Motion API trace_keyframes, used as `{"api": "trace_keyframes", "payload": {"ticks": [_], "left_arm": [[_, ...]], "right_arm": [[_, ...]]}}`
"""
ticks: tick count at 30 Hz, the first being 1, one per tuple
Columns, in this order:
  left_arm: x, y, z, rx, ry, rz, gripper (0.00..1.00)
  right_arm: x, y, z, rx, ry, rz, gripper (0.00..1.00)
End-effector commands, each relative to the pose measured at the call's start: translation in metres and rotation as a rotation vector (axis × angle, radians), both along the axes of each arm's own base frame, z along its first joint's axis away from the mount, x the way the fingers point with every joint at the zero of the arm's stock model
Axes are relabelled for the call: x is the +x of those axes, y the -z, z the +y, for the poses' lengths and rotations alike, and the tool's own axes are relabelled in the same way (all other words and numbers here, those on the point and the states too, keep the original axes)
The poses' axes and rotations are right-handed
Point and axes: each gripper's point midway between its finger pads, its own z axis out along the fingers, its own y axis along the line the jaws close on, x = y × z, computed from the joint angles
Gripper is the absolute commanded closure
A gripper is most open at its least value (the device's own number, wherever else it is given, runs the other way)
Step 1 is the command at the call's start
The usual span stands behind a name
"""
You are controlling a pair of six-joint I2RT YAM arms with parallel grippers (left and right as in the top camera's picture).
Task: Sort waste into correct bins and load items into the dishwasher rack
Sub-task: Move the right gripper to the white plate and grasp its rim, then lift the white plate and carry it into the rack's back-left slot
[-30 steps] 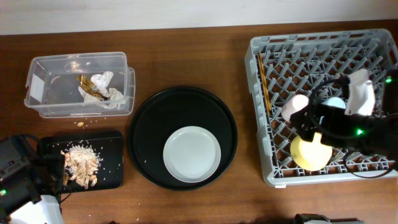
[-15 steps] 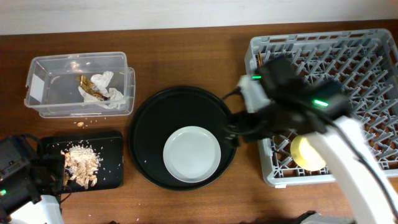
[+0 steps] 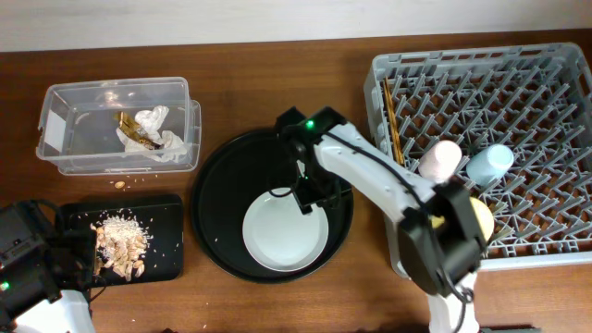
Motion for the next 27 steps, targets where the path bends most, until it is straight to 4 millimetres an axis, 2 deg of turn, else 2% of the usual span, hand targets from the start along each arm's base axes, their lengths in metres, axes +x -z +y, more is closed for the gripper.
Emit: {"api": "trace_keyframes", "payload": {"ticks": [1, 3, 7, 13, 16, 18, 21, 22, 24, 26, 27], "left_arm": [[-0.003, 0.002, 0.002, 0.002, -0.019, 0.009, 0.01], [-0.003, 0.002, 0.002, 0.002, -0.019, 0.009, 0.01], [-0.003, 0.002, 0.002, 0.002, -0.019, 0.009, 0.01], [-0.003, 0.002, 0.002, 0.002, -0.019, 0.009, 0.01], [-0.003, 0.002, 0.002, 0.002, -0.019, 0.009, 0.01], [-0.003, 0.002, 0.002, 0.002, -0.019, 0.009, 0.01], [-0.003, 0.002, 0.002, 0.002, -0.019, 0.009, 0.01], [-0.003, 0.002, 0.002, 0.002, -0.019, 0.009, 0.01], [-0.003, 0.002, 0.002, 0.002, -0.019, 0.009, 0.01], [-0.003, 0.002, 0.002, 0.002, -0.019, 0.009, 0.01], [-0.003, 0.002, 0.002, 0.003, -0.019, 0.009, 0.01]], "right_arm": [[0.003, 0.025, -0.012, -0.092, -0.040, 0.020, 0.41], [0.002, 0.037, -0.012, -0.105, -0.040, 0.039, 0.41], [0.007, 0.047, -0.007, -0.087, -0.037, 0.030, 0.43], [0.014, 0.055, 0.006, -0.027, -0.018, -0.001, 0.54], [0.014, 0.066, 0.006, -0.022, -0.002, -0.011, 0.57], [0.013, 0.068, 0.005, -0.026, 0.009, -0.009, 0.63], [0.013, 0.068, 0.005, -0.025, 0.009, -0.011, 0.66], [0.013, 0.067, 0.004, -0.027, 0.010, -0.009, 0.68], [0.012, 0.066, 0.003, -0.030, 0.010, -0.004, 0.79], [0.012, 0.061, 0.003, -0.035, 0.010, 0.003, 0.96], [0.012, 0.058, 0.003, -0.036, 0.010, 0.005, 0.96]]}}
